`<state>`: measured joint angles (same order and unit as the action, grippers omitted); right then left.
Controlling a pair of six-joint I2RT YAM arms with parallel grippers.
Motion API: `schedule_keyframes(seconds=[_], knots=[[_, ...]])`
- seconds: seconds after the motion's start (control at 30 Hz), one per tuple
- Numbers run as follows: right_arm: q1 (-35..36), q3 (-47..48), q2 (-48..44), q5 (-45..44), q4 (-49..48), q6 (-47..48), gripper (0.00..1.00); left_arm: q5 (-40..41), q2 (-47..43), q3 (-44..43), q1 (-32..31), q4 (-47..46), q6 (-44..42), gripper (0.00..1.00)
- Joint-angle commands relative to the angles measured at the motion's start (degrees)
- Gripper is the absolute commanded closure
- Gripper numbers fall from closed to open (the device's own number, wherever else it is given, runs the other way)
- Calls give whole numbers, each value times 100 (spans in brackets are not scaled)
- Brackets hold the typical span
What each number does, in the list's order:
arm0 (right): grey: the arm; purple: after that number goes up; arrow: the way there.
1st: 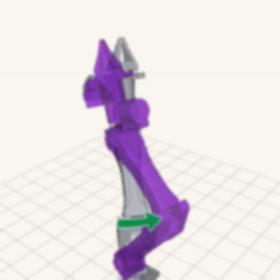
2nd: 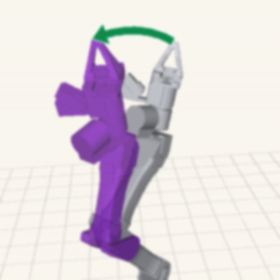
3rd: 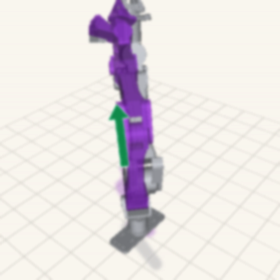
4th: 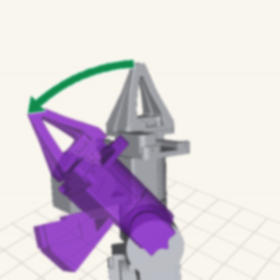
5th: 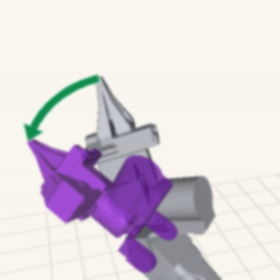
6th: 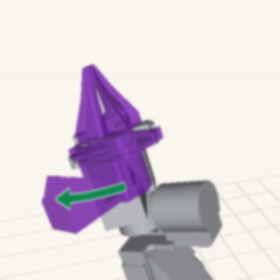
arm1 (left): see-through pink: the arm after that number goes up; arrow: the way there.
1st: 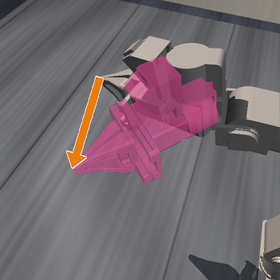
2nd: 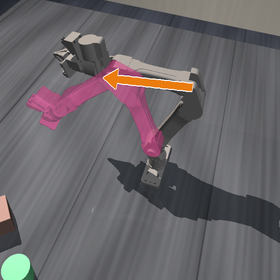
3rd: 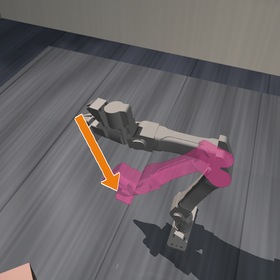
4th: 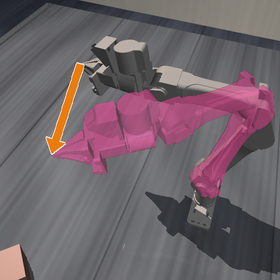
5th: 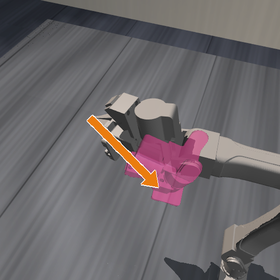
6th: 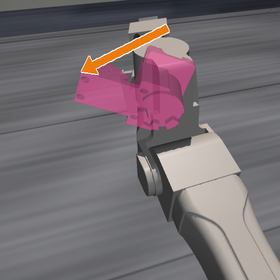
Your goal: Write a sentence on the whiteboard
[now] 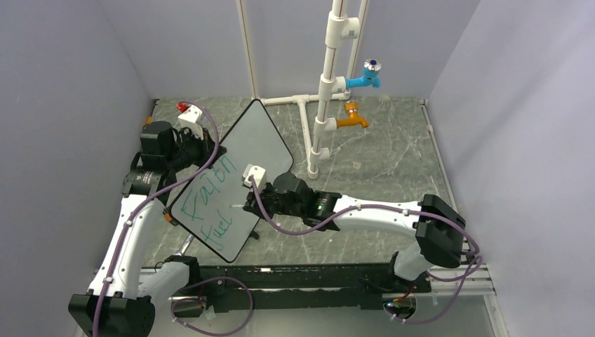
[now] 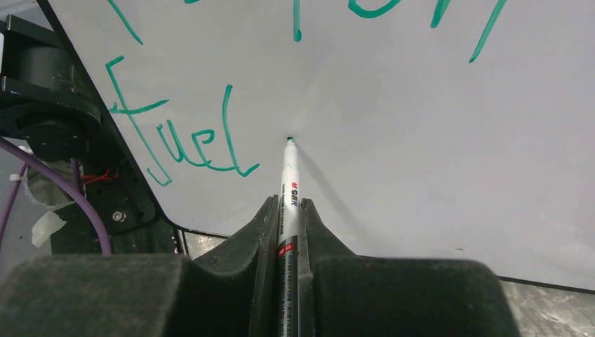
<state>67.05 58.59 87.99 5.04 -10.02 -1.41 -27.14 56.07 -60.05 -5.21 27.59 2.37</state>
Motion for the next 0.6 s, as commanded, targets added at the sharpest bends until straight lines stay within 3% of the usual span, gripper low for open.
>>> schedule_keyframes(seconds=[0.0,0.57], knots=[[-16,300,115,130,-348,88,100,456,-26,200,-24,286,-721,100],[39,132,162,442,-490,-61,100,459,-9,187,-24,298,-721,100]])
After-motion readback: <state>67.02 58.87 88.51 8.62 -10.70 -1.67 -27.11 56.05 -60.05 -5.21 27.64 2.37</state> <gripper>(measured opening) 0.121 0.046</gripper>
